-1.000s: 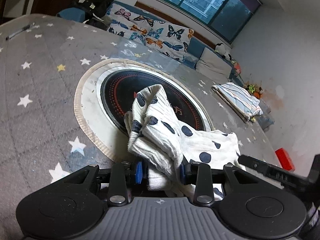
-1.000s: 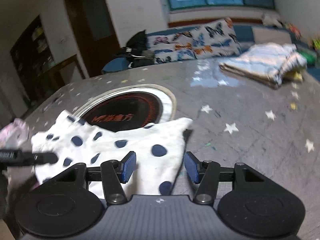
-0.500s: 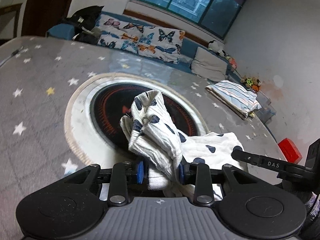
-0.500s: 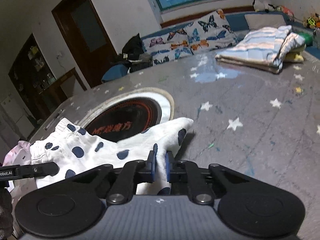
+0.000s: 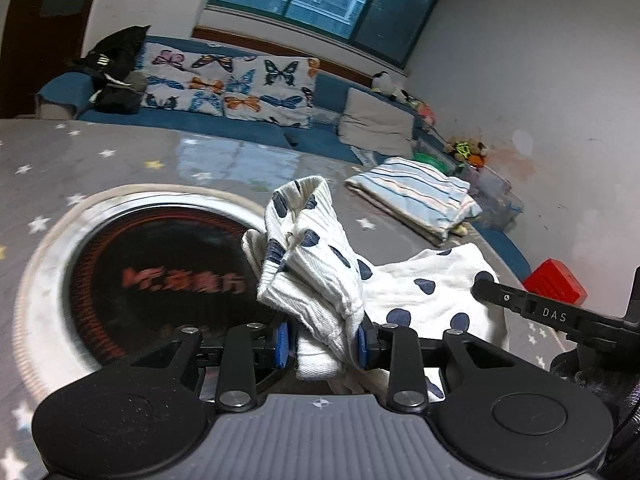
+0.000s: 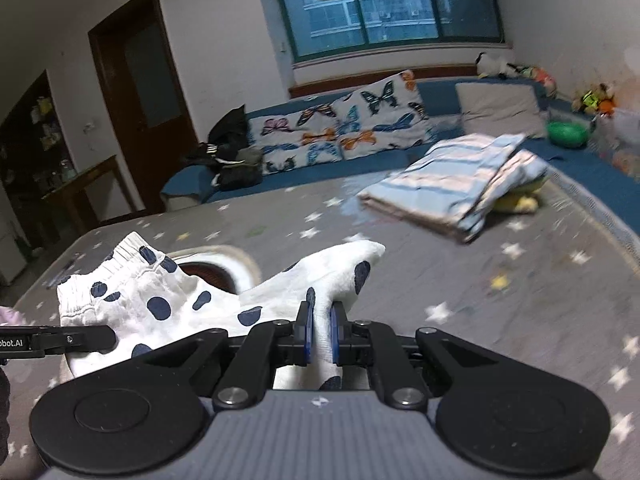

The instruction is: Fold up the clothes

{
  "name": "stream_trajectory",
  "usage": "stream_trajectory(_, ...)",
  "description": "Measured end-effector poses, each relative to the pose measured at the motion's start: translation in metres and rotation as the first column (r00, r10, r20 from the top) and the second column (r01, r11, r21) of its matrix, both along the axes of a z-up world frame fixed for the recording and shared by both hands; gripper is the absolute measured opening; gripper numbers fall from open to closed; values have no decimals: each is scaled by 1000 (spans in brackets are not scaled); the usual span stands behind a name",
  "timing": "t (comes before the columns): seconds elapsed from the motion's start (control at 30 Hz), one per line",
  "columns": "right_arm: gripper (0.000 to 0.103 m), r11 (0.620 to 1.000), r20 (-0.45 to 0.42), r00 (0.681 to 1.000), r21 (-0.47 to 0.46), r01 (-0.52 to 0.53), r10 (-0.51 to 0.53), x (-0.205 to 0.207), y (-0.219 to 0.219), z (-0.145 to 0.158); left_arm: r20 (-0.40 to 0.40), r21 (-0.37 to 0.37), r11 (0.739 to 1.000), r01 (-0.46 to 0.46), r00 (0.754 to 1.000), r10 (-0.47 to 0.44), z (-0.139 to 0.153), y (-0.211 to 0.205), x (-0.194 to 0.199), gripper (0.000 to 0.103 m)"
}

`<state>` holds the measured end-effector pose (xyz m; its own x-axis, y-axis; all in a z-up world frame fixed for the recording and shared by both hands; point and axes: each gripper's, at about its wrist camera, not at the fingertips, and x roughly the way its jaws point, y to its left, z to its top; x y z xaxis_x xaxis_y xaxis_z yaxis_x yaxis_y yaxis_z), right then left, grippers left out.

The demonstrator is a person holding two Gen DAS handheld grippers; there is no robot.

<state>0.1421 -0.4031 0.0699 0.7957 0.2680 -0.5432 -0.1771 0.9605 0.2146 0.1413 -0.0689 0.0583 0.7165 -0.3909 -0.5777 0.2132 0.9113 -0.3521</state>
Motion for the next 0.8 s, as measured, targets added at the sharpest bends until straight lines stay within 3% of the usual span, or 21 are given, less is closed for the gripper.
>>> stream_trajectory(0.23, 8, 998, 0, 999, -57, 39, -39, 16, -29, 4, -9, 9, 1000, 29, 1000, -29, -8, -40, 24, 34)
stream_trajectory(0.43, 8, 996, -39, 997, -59, 65, -67, 24, -44, -13, -42, 49, 997, 59, 998, -57, -25, -59, 30, 35)
stream_trajectory(0.67, 18, 992, -99, 989, -70, 106, -113, 24, -56, -38, -58, 124, 989, 80, 996, -73, -34, -57, 21, 51)
stream_trajectory(0.8, 19, 992, -80, 991, -69, 106, -111, 20, -63, -32, 1, 166, 984, 69, 998, -70, -22, -46, 8, 66)
